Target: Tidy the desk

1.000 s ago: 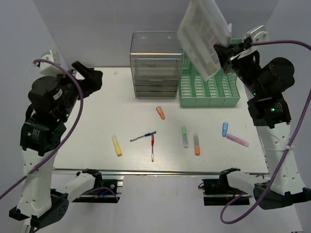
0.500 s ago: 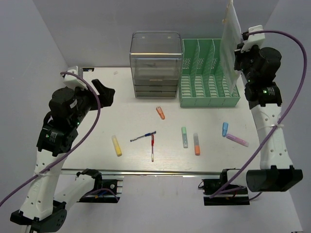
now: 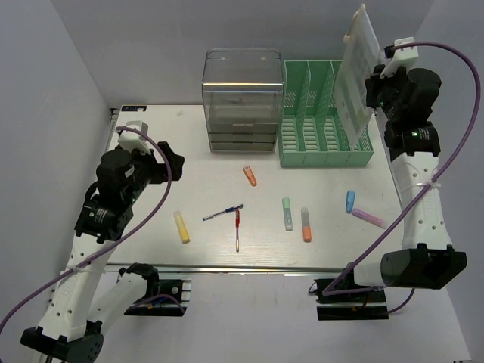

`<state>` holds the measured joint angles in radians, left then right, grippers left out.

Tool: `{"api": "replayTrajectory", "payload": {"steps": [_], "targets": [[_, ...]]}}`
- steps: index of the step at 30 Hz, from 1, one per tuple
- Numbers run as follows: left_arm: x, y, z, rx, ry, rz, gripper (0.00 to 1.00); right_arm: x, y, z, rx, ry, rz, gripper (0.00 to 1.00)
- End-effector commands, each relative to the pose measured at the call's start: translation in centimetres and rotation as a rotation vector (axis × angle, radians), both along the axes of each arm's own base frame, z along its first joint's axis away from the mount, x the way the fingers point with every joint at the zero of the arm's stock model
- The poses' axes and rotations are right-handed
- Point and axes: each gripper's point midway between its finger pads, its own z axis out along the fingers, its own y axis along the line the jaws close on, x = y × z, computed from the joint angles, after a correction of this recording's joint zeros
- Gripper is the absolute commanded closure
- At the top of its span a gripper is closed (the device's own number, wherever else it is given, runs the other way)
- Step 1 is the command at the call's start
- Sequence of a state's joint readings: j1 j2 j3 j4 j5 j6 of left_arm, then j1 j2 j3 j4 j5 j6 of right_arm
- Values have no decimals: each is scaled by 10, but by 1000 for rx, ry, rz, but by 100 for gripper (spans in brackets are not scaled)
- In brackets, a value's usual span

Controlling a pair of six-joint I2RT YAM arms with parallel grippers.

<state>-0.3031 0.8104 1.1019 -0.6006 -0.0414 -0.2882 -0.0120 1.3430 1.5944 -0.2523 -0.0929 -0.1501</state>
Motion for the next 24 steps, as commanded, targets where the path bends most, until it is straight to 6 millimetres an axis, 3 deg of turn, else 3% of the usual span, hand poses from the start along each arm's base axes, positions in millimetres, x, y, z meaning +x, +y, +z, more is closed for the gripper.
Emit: {"api": "replayTrajectory", "payload": {"steps": [1,5,7,16,24], "targets": [[-1,6,9,23,-69,10,2,-3,-18,58,17,-198,-86,100],[-1,9,-4,48,-59,18,2,-18,-53,80,-31,-273,-227,100],[0,8,-7,50,-58,13,2,-21,-57,80,-42,-277,-229,100],[4,10,-20,90,-44,10,2,8,-38,19,20,-130,-41,100],[4,13,-42,101,-13,30,2,28,-32,0,60,-100,29,100]]}}
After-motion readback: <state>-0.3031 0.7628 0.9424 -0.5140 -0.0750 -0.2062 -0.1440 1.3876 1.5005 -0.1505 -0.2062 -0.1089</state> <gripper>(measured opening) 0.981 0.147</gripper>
